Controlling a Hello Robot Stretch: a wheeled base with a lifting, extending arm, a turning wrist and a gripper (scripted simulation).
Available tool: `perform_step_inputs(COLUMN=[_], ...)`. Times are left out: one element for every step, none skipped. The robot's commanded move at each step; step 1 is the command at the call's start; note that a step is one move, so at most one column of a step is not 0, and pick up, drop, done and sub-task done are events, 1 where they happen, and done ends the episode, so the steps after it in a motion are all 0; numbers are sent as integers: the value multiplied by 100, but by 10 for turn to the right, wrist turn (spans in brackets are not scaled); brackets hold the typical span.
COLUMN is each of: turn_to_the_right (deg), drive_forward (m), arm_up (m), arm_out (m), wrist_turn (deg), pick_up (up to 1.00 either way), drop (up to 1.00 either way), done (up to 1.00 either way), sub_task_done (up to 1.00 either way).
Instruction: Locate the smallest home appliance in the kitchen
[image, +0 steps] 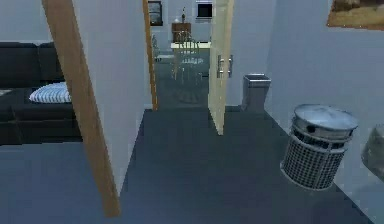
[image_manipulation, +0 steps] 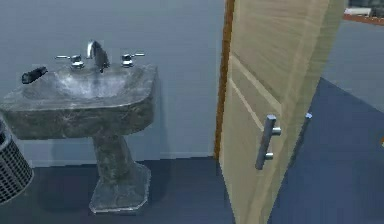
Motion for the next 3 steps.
perform_step_inputs(turn_to_the_right=[0,-450,-210], drive_forward=[35,0,0], arm_up=[0,0,0], arm_out=[0,0,0], wrist_turn=[0,0,0], pick_up=[0,0,0], drop=[0,0,0], done=[0,0,0], sub_task_done=[0,0,0])
